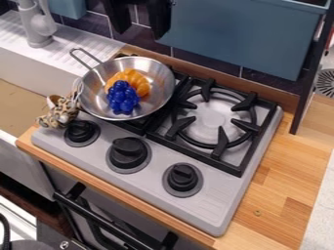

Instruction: Move the silver pan to the left side of the burner

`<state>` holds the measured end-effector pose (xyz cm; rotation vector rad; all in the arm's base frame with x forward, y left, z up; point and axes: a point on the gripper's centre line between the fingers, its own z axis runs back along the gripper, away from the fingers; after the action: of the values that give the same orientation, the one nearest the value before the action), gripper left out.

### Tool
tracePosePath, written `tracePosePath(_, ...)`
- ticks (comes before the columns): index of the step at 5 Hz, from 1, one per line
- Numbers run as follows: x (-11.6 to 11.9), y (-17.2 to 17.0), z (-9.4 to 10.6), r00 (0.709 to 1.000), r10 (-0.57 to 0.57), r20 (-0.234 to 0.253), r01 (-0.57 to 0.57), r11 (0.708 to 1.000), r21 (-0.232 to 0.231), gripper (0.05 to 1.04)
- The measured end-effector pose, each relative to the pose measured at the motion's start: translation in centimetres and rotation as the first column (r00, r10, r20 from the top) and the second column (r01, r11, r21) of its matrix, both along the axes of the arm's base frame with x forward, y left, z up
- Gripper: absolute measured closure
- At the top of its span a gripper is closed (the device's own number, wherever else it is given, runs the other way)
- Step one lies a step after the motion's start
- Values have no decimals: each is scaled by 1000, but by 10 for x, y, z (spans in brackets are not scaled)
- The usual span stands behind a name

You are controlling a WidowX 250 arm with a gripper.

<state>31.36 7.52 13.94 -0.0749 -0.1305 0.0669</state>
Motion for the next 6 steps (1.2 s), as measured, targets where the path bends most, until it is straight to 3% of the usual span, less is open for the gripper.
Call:
tracePosePath(1,-2,-1,-11,999,5,-32,-6,1000,-17,87)
tracePosePath(3,-14,43,-19,986,164,22,-161,983,-89,87)
tracePosePath(4,-14,79,-11,949,314,20,-310,944,-112,87)
tracePosePath(5,-15,109,-15,869,493,-26,-492,859,-140,87)
tracePosePath(6,-18,130,-16,788,615,2,-606,777,-168,87)
